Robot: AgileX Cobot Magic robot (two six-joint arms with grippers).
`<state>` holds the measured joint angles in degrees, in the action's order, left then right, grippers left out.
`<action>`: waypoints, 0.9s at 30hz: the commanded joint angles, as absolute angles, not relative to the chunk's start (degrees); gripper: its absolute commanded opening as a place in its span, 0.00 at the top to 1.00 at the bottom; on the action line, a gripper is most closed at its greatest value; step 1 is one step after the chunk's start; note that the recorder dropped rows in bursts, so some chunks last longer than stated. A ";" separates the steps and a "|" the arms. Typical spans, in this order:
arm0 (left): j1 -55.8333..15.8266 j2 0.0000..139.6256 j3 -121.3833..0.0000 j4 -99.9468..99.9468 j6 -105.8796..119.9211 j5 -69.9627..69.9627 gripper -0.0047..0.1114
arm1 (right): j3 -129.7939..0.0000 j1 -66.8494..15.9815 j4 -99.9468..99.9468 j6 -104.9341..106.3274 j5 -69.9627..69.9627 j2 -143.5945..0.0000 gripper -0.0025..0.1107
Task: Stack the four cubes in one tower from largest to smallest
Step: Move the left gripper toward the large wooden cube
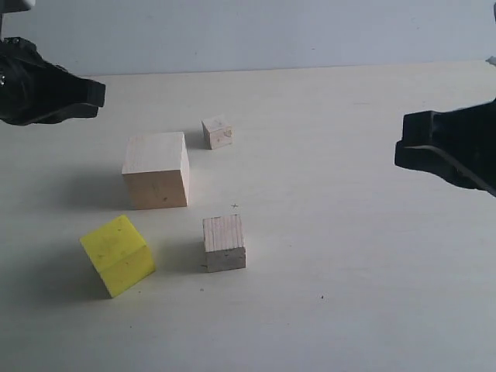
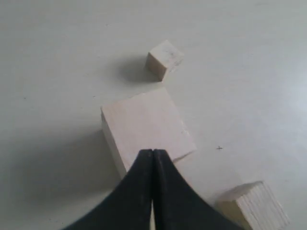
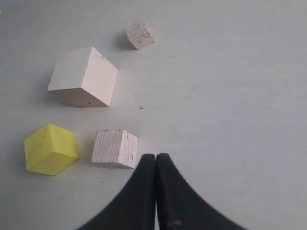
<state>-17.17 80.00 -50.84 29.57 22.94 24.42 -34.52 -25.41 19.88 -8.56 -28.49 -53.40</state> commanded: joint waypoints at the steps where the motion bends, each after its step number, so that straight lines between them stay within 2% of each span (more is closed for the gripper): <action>1: -13.03 86.69 -54.79 29.29 21.80 25.39 0.95 | -34.73 -25.64 19.86 -8.53 -31.00 -53.41 0.98; 8: -8.54 95.84 -59.72 29.01 21.80 27.65 0.93 | -34.73 -25.64 19.73 -8.53 -34.09 -53.41 0.98; 13: -8.56 101.78 -62.98 29.96 20.91 27.76 0.89 | -34.73 -25.64 19.26 -8.30 -33.98 -53.41 0.98; 27: -8.56 116.66 -75.49 31.88 20.53 26.86 0.89 | -34.73 -25.64 19.26 -7.47 -34.20 -53.41 0.98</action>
